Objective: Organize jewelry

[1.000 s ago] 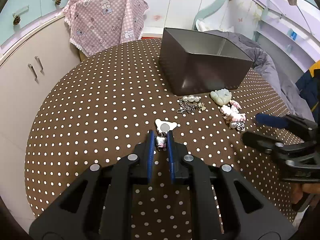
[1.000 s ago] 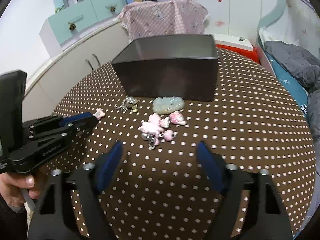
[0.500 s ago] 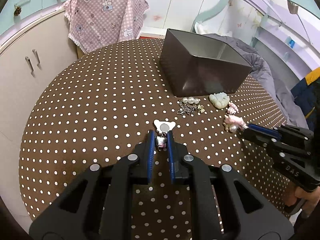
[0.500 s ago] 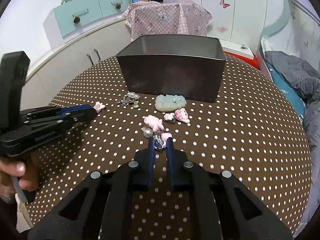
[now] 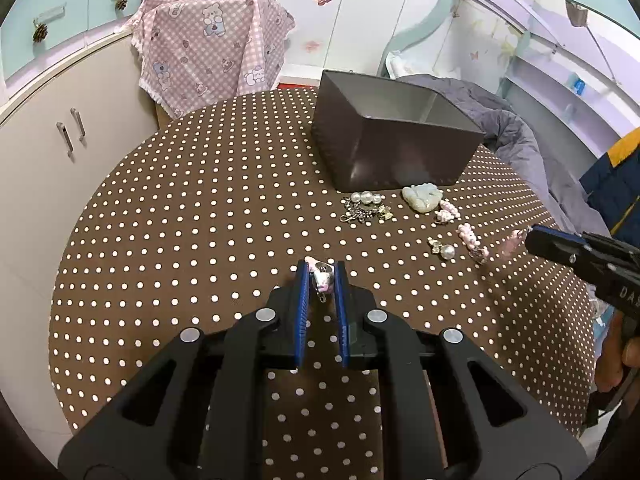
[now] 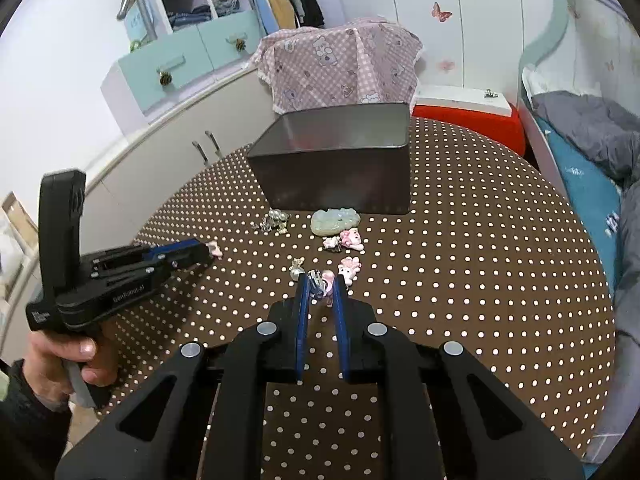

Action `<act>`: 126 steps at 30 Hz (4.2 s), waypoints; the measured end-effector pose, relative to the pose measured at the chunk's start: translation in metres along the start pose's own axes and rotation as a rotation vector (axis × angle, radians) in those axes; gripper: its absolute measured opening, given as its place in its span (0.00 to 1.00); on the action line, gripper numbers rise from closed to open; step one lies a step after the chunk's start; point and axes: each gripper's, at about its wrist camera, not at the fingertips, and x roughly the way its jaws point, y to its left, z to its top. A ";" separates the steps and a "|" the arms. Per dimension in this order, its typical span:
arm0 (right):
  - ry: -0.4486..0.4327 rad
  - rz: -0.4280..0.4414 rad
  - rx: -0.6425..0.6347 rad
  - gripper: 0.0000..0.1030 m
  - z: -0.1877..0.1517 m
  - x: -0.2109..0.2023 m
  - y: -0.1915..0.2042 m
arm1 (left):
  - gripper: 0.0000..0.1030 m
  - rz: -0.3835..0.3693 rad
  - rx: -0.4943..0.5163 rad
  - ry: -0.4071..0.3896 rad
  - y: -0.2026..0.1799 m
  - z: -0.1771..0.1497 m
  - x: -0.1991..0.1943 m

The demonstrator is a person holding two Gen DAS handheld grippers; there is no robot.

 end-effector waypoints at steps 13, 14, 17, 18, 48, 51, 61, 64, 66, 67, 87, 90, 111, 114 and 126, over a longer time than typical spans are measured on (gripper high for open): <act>-0.179 0.003 -0.074 0.10 0.070 -0.052 0.008 | 0.12 -0.063 0.059 -0.173 -0.019 0.059 -0.061; -0.195 0.004 -0.083 0.10 0.078 -0.056 0.009 | 0.12 -0.067 0.068 -0.188 -0.021 0.066 -0.065; -0.236 -0.009 -0.112 0.10 0.101 -0.065 0.011 | 0.12 -0.074 0.100 -0.237 -0.032 0.090 -0.076; -0.242 -0.009 -0.115 0.10 0.108 -0.065 0.011 | 0.12 -0.081 0.107 -0.248 -0.036 0.100 -0.078; -0.215 0.057 0.105 0.93 0.141 -0.010 -0.051 | 0.95 0.099 0.016 -0.238 -0.032 0.151 -0.044; -0.219 0.076 0.098 0.93 0.132 -0.025 -0.051 | 0.95 0.146 -0.002 -0.270 -0.031 0.135 -0.061; -0.169 0.037 0.072 0.93 0.090 -0.066 -0.033 | 0.95 0.263 -0.102 -0.311 -0.035 0.081 -0.102; -0.173 0.016 0.059 0.93 0.079 -0.076 -0.021 | 0.95 0.266 -0.109 -0.306 -0.035 0.074 -0.108; -0.177 0.000 0.062 0.93 0.072 -0.080 -0.013 | 0.95 0.257 -0.115 -0.310 -0.032 0.068 -0.113; -0.180 -0.014 0.060 0.93 0.068 -0.082 -0.007 | 0.95 0.260 -0.103 -0.315 -0.031 0.065 -0.118; -0.170 -0.286 0.149 0.92 0.011 -0.063 0.028 | 0.95 0.020 0.098 -0.218 -0.019 0.017 -0.081; -0.150 -0.275 0.169 0.92 0.008 -0.050 0.015 | 0.95 0.025 0.153 -0.184 -0.033 0.017 -0.063; -0.075 -0.151 0.253 0.92 -0.026 -0.032 -0.071 | 0.56 0.084 0.191 0.072 -0.093 0.012 0.047; -0.069 -0.146 0.261 0.92 -0.027 -0.031 -0.071 | 0.35 0.068 0.207 0.079 -0.097 0.011 0.050; 0.005 -0.132 0.167 0.92 -0.021 -0.002 -0.036 | 0.11 -0.021 0.158 0.041 -0.071 0.010 0.027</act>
